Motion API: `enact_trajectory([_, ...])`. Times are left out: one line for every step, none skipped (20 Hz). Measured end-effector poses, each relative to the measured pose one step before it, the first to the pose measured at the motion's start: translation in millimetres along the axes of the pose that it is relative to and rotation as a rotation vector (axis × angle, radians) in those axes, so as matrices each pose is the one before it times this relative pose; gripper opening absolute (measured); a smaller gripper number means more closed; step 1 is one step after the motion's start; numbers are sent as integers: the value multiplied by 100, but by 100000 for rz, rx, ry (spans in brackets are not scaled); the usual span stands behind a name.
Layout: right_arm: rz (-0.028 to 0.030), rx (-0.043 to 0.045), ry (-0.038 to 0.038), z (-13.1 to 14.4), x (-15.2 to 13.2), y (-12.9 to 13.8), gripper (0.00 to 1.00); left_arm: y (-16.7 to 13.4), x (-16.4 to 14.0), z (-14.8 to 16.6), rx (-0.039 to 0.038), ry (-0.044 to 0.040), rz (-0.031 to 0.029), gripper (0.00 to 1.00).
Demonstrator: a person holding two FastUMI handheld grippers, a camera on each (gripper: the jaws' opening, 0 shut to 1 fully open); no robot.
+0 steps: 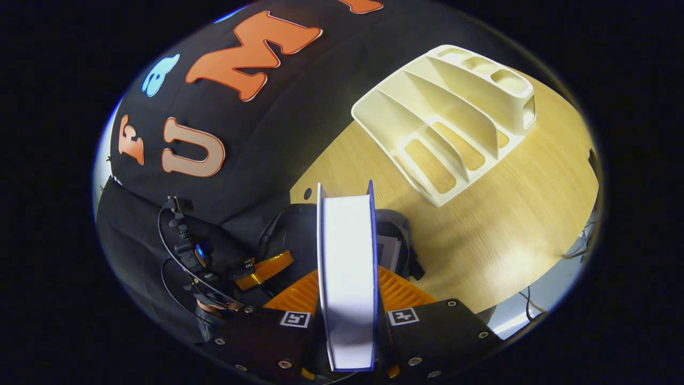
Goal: Open the schoolbag, grab two books from the bookshelf and put them into the schoolbag.
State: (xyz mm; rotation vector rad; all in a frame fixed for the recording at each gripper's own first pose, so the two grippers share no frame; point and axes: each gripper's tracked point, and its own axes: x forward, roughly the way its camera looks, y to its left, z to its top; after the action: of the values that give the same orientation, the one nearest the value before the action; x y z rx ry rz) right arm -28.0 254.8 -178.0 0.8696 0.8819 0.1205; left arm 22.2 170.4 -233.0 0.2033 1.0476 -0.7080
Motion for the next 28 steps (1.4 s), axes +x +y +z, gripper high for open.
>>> enact_trajectory([1524, 1538, 190, -402, 717, -54, 38, 10, -53, 134, -36, -372, 67, 4])
enact_trajectory([854, 1838, 452, -390, 828, -242, 38, -78, -117, -71, -137, -187, 5, 4])
enact_trajectory([488, 2474, -193, -322, 601, -127, 38, 45, -4, -26, -18, -280, 50, 4])
enact_trajectory([1075, 1577, -256, -306, 993, -230, 38, 16, -77, -43, -95, -266, -26, 4])
enact_trajectory([1150, 1663, -281, -321, 673, 30, 38, -11, -57, 43, -209, -563, 111, 4])
enact_trajectory([1853, 2171, 115, -395, 837, 146, 38, -138, -22, 1, -353, 7, -394, 4])
enact_trajectory([1608, 1683, 542, -494, 629, 80, 38, -21, -39, -180, -174, 586, -184, 6])
enact_trajectory([1451, 1807, -69, -200, 707, 68, 38, -45, -60, 64, -233, 229, 262, 4])
enact_trajectory([1605, 706, 347, -577, 717, 217, 38, -119, -115, 186, 68, -253, -13, 4])
enact_trajectory([1426, 284, -873, -299, 670, 88, 38, -289, -27, -6, 93, 217, -154, 4])
enact_trajectory([1630, 618, -139, -206, 1019, 280, 38, -160, -35, 28, 412, -71, -183, 7])
enact_trajectory([1029, 300, -364, -114, 752, 307, 38, -275, 183, 62, -406, 33, -370, 6])
enact_trajectory([576, -104, -7, -74, 563, 199, 38, -198, -100, 36, -234, -400, -390, 4])
enact_trajectory([669, -29, -808, -41, 543, 70, 38, -145, 10, 147, -132, -127, -100, 4])
enact_trajectory([640, 149, -931, 253, 412, 7, 38, -19, 72, 19, -132, -650, -71, 4])
enact_trajectory([523, 501, -2383, 325, 440, -15, 38, -68, -24, 105, -33, -136, -71, 4])
enact_trajectory([232, -143, -1641, 405, 433, -222, 38, -89, -71, 28, -27, -382, 97, 4])
enact_trajectory([332, 193, -2129, 291, 230, -121, 38, -125, -28, 66, -181, 83, 30, 4])
enact_trajectory([-496, -496, 122, -44, 462, -376, 38, -46, 50, 144, -248, -208, -145, 4])
enact_trajectory([777, 1011, -912, -96, 222, -274, 37, -167, 245, -107, -591, -22, -116, 5])
enact_trajectory([493, 1108, -1407, -131, 253, -86, 38, -260, 124, -7, -121, -129, -148, 4])
enact_trajectory([666, 1451, -1716, -40, 158, -110, 38, -57, 131, 97, -628, -141, 75, 4])
enact_trajectory([637, 1080, -1337, -409, 65, -14, 38, -233, 112, -10, -29, 289, -369, 4])
enact_trajectory([426, -306, -221, -456, 193, -6, 38, -279, 369, -104, 355, 267, -376, 4])
enact_trajectory([301, -538, -954, -329, 24, 44, 38, -331, 117, -40, 258, -19, -329, 4])
enact_trajectory([595, 259, -1395, -106, 319, 109, 38, -359, 241, -73, 343, 597, -799, 4])
enact_trajectory([333, 47, 840, -569, 375, -32, 38, -332, 195, -161, 631, 554, -293, 4])
enact_trajectory([776, 152, 443, -351, 401, -75, 38, -411, 148, -72, 968, 472, -246, 4])
